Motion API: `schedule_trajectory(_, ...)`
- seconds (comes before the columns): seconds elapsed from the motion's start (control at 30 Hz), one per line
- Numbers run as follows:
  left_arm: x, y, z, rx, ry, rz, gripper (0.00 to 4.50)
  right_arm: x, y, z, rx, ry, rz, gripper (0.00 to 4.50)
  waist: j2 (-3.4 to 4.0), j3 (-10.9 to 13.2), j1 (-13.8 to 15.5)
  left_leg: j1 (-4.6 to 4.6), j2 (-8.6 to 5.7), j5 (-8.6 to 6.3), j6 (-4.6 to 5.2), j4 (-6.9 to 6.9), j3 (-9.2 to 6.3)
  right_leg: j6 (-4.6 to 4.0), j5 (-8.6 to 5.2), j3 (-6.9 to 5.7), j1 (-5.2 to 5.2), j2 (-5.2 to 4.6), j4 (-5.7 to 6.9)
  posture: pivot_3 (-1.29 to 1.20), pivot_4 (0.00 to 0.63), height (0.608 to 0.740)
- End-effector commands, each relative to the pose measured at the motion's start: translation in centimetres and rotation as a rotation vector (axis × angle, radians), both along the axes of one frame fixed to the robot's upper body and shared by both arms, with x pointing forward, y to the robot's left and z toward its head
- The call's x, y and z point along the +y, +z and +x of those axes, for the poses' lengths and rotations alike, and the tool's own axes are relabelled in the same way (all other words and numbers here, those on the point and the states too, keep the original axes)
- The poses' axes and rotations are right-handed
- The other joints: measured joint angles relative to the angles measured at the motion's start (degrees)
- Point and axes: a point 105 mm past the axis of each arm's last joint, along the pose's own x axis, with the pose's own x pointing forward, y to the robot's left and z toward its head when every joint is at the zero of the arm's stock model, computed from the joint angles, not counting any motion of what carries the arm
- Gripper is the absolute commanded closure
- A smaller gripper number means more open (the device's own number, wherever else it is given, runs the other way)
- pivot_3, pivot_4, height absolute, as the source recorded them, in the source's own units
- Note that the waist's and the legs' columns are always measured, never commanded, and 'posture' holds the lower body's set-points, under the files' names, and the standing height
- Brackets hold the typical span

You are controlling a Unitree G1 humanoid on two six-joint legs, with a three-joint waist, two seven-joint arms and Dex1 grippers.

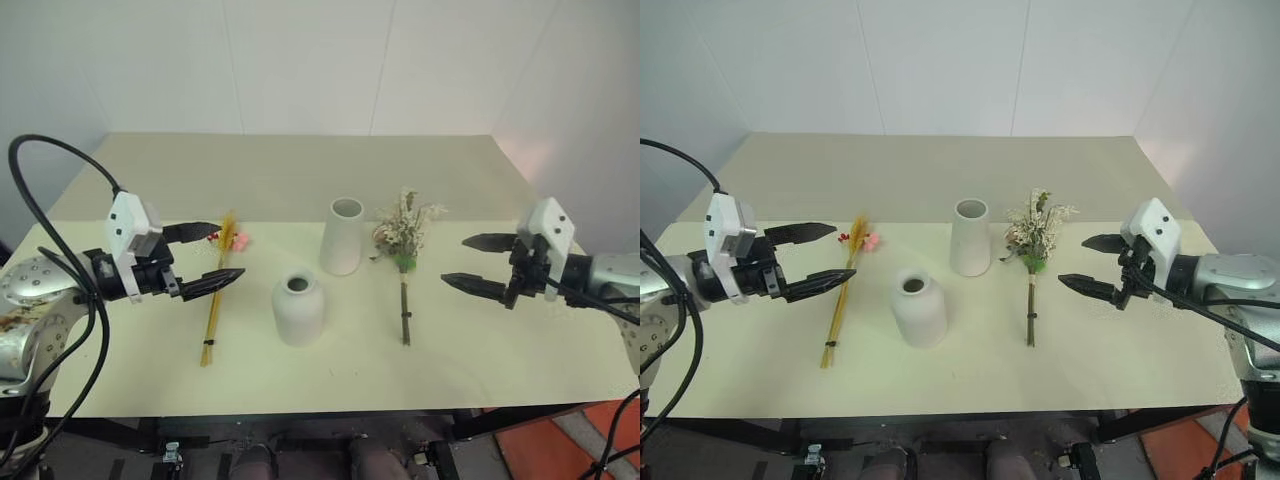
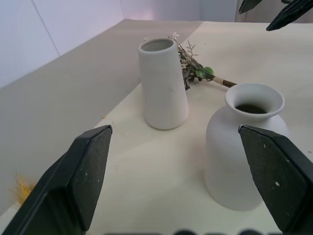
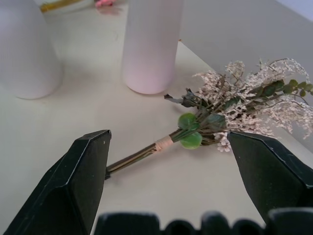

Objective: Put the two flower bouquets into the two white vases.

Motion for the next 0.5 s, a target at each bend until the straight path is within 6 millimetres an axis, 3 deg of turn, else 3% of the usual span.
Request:
schedule_trajectory(0.03,-0.3,0.9,-0.1,-0.051,-0.017,-0.002,0.0,-0.3,1.3,0.0,-0.053,-0.001,-0.033,0.04,0.0,0.0,-0.01,0.0,0.0,0.0,0.0,0.0,0.0,0.0,0.0,0.0,0.0,0.0,0.0,0.0,0.15,0.74)
schedule_trajectory(0.33,-0.9,1.5,0.3,-0.072,-0.07,-0.021,0.0,0.3,1.6,0.1,0.023,-0.014,0.007,0.04,0.0,0.0,-0.09,0.02,0.0,0.0,0.0,0.0,0.0,0.01,0.0,0.01,0.0,0.01,0.04,0.0,0.15,0.74)
schedule_trajectory(0.5,-1.8,2.4,1.3,-0.093,-0.117,-0.014,0.0,0.6,-0.3,3.2,0.305,-0.324,0.009,0.04,0.0,0.0,-0.37,0.05,0.01,0.0,0.0,0.0,-0.03,-0.06,0.05,0.02,-0.03,0.06,0.1,0.0,0.15,0.74)
